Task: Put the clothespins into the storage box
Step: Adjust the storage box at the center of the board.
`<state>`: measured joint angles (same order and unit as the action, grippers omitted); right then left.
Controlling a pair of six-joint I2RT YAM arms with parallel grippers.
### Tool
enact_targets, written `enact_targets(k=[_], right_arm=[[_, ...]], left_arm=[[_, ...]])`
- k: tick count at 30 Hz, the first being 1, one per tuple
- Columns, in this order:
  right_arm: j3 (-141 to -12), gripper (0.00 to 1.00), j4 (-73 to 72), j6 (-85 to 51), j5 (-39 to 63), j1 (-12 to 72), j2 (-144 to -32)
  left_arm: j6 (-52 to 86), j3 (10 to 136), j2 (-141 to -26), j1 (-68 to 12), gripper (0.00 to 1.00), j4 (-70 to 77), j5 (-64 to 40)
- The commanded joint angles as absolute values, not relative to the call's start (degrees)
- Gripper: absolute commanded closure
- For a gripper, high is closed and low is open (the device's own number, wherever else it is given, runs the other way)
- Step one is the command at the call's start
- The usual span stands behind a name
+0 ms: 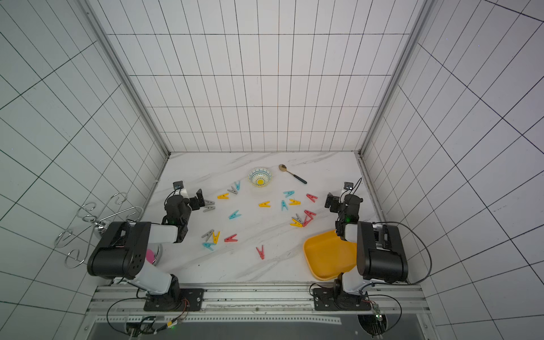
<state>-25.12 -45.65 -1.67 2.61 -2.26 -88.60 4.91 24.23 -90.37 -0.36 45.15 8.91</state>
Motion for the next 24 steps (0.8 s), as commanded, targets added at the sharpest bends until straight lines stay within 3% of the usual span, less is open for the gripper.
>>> enact_targets(k=[1, 24], right_arm=[[-24.97, 0.01, -46.29, -1.14, 3.08, -2.46, -88.37], [-25.11, 0.01, -46.14, -1.23, 3.08, -2.47, -88.54]], left_arm=[[4.54, 25.23, -89.38, -0.14, 0.01, 44.99, 8.27], [5.77, 26.15, -89.4, 1.4, 0.01, 43.15, 5.83]])
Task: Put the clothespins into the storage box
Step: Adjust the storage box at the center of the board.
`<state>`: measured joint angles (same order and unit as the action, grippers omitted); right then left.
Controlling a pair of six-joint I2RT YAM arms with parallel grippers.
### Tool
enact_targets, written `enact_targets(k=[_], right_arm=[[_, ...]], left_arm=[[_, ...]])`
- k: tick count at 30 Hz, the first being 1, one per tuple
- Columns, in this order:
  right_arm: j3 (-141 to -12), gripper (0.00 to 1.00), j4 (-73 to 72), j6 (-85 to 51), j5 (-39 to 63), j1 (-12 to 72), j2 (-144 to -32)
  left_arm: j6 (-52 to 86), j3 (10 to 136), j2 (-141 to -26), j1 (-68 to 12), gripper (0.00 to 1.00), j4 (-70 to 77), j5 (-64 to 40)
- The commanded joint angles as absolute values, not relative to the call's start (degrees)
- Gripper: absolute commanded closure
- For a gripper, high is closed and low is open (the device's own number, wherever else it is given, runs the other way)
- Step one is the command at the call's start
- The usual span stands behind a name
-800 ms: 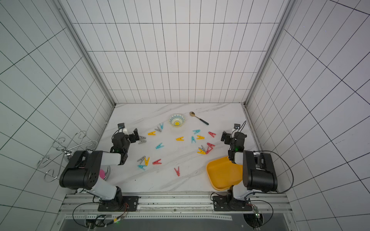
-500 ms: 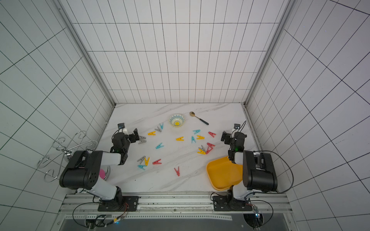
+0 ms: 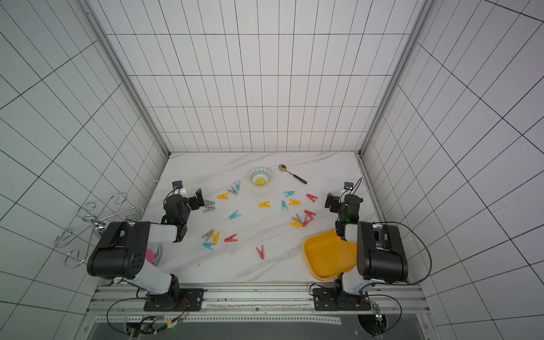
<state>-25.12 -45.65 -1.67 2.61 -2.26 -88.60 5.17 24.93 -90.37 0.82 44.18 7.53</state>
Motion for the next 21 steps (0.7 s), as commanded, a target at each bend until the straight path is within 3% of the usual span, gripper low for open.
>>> enact_targets(k=[1, 4, 8, 17, 21], right_arm=[[-25.04, 0.01, -46.12, -1.23, 3.08, -2.46, -88.43], [-25.4, 0.01, -46.06, -1.47, 2.34, -2.45, -88.35], [-29.14, 0.01, -35.35, -3.5, -2.42, -2.5, -83.99], [-37.92, 0.0, -9.8, -9.1, -8.03, -1.0, -75.92], [-41.35, 0.03, 3.81, -13.29, -9.94, 0.58, -72.63]], left_arm=[[5.79, 26.25, -89.25, 1.4, 0.01, 42.9, 5.8], [5.73, 25.82, -89.08, 1.4, 0.01, 43.56, 5.84], [3.93, 27.49, -86.13, 0.58, 0.02, 38.7, 5.38], [2.28, 36.32, -83.14, -12.53, 0.01, 21.07, 30.93], [6.45, 39.27, -79.98, -14.38, 0.01, 12.8, 33.03]])
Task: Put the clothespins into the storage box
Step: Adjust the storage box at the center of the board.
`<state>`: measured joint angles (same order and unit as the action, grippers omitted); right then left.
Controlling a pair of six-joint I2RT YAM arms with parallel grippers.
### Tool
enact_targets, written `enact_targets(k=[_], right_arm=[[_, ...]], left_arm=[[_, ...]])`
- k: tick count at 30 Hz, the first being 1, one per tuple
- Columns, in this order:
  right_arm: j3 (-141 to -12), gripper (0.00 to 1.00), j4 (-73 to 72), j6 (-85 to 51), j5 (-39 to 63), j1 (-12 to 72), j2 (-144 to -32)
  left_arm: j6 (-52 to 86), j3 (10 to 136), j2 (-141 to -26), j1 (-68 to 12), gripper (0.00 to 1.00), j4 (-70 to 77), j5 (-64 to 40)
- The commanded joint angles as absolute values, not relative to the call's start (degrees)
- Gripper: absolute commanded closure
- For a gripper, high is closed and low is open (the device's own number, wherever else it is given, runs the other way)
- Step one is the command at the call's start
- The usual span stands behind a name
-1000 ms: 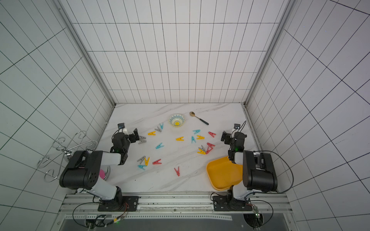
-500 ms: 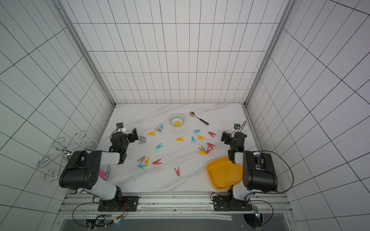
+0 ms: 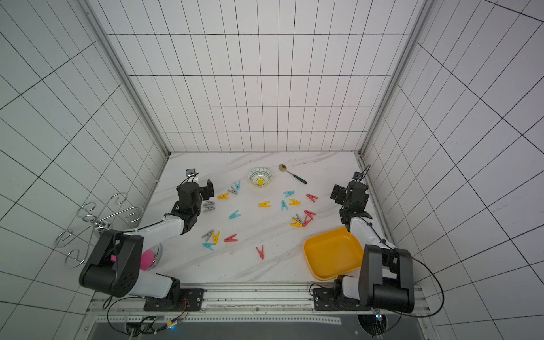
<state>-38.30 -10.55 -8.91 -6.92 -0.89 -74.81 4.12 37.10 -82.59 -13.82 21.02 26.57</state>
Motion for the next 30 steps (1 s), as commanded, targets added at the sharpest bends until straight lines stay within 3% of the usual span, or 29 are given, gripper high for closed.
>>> enact_targets(k=[1, 7, 19, 25, 30], right_arm=[[-41.86, 0.04, 7.01, -14.05, -11.3, 1.5, -71.44], [-47.48, 0.05, 28.55, -21.21, -18.22, 9.12, -65.24], [-46.31, 0.18, 51.84, -39.66, -14.07, 14.66, -54.44], [-45.26, 0.22, 56.91, -46.45, -14.1, 18.51, -53.29], [-40.85, 0.27, 51.26, -48.9, -13.55, 19.6, -54.31]], left_arm=[[6.59, 40.14, -78.98, -15.09, 0.01, 10.55, 33.09], [7.12, 47.42, -75.56, -20.03, 0.01, -2.38, 35.05], [11.17, 54.63, -71.19, -22.43, 0.01, -21.44, 29.39], [13.92, 56.69, -70.51, -22.5, 0.01, -26.06, 27.66], [15.82, 59.66, -71.88, -23.93, 0.01, -29.93, 25.94]])
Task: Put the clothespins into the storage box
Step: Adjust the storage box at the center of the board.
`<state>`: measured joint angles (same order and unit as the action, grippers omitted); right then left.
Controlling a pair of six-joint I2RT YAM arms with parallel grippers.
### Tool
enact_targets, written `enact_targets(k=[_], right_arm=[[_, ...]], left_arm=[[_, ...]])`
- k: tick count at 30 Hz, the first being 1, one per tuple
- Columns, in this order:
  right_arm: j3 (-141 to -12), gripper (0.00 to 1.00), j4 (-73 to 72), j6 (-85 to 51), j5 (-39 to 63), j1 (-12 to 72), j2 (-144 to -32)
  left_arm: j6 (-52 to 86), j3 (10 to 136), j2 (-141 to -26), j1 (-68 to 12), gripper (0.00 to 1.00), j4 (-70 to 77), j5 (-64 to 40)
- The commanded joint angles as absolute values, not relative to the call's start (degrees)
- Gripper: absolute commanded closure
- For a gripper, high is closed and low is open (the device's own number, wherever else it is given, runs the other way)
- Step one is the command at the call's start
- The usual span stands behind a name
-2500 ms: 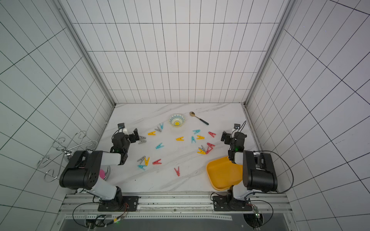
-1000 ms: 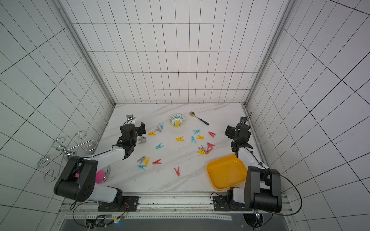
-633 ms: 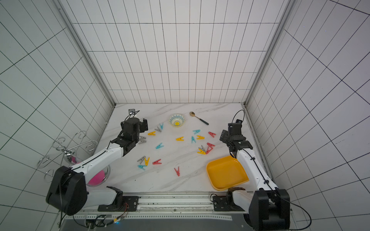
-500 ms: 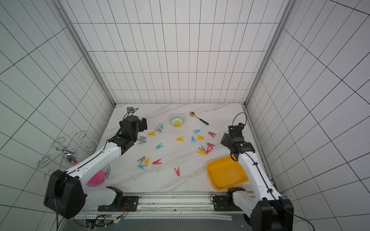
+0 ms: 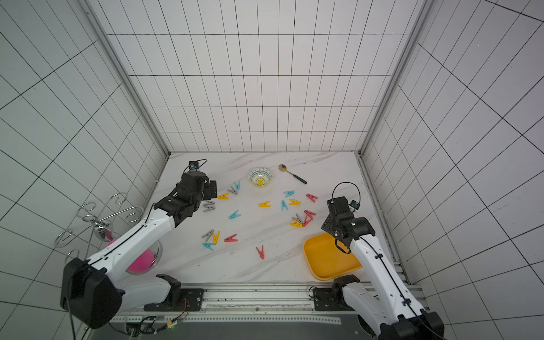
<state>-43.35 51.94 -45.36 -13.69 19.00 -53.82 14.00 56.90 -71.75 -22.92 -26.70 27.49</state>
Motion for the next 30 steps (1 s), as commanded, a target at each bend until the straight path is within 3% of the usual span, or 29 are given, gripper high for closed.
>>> enact_targets(k=[1, 7, 13, 21, 30], right_arm=[[-40.44, 0.27, 50.17, -48.87, -13.45, 19.61, -55.08], [-41.07, 0.34, 45.32, -47.57, -14.33, 19.49, -61.91], [-40.87, 0.54, 42.28, -46.69, -12.71, 18.8, -67.18], [-41.83, 0.74, 42.27, -42.37, -11.76, 14.95, -68.73], [-43.64, 0.82, 37.96, -32.73, -10.22, 12.06, -73.52]], left_arm=[[15.49, 59.8, -72.19, -24.26, 0.01, -30.12, 26.09], [14.72, 58.91, -73.42, -24.43, 0.01, -28.93, 26.03], [14.67, 61.52, -76.18, -24.39, 0.01, -28.56, 24.71], [14.46, 63.11, -77.26, -24.38, 0.01, -27.89, 24.67], [15.42, 65.68, -77.71, -24.43, 0.01, -28.0, 23.6]])
